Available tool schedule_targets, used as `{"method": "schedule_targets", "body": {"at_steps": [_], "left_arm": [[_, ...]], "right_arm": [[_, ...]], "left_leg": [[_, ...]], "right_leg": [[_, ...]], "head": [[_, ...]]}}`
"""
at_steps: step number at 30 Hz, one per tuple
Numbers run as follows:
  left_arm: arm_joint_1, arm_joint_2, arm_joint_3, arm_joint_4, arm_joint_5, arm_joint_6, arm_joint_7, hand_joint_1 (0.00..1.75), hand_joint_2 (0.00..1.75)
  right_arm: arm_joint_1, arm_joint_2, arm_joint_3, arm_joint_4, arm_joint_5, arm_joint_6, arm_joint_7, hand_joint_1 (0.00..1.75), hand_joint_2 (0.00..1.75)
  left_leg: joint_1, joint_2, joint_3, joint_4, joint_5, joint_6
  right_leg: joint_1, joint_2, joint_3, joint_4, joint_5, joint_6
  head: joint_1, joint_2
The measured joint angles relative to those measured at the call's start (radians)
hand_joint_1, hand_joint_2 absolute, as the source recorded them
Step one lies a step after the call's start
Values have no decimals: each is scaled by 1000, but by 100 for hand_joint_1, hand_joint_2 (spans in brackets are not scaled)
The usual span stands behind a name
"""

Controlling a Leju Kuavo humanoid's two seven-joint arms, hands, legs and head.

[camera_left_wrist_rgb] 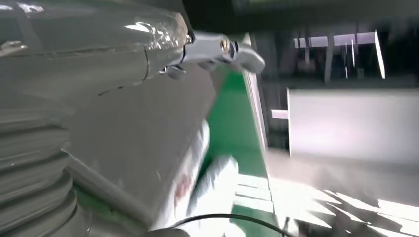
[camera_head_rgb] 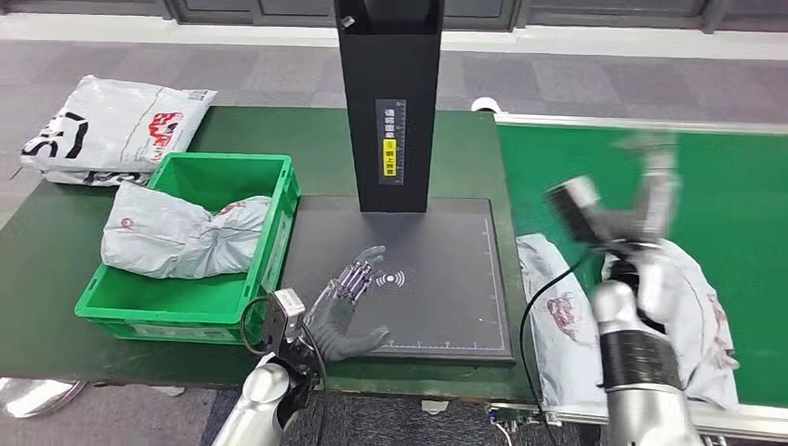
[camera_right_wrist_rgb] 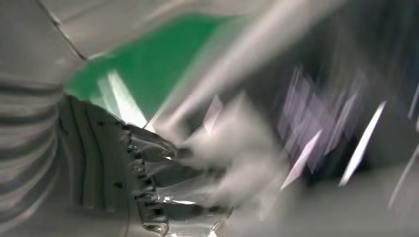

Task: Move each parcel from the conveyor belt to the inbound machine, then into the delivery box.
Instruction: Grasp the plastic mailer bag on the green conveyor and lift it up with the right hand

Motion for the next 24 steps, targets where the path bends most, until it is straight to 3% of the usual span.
{"method": "schedule_targets", "body": {"at_steps": [2,5,10,20,24], "left_arm": [[13,2,1,-15,-1,1,3,0,175],[19,5,1,-30,-2,6,6,0,175],[22,5,1,-46,-2,15,13,0,175],[25,5,1,-60,-1,26,21,0,175],[26,5,1,-65,-1,22,21,0,175]], "right_arm": [[51,6,-83,-150,-36,-100,12,0,175],[121,22,-136,-286,-50,-44,-11,0,175],[182,39,-169,-396,-60,-57,-34,0,175],[211,59,-182,-460,-20,-36,-7,0,175],[193,59,-181,-431,127,87,90,0,175]], "left_leg": [[1,-9,-3,0,0,-2],[-1,6,-10,0,-7,-2],[-1,14,-5,0,-5,1],[-2,15,-6,0,-5,1],[-1,15,-7,-1,-5,0]], "right_leg": [[1,-10,2,-1,-2,-1],[-2,5,-3,-1,-1,-1],[-2,13,-8,0,1,1],[-2,14,-8,0,2,1],[-2,14,-8,0,2,1]], "head": [[1,0],[1,0],[0,0],[0,0],[0,0]]}}
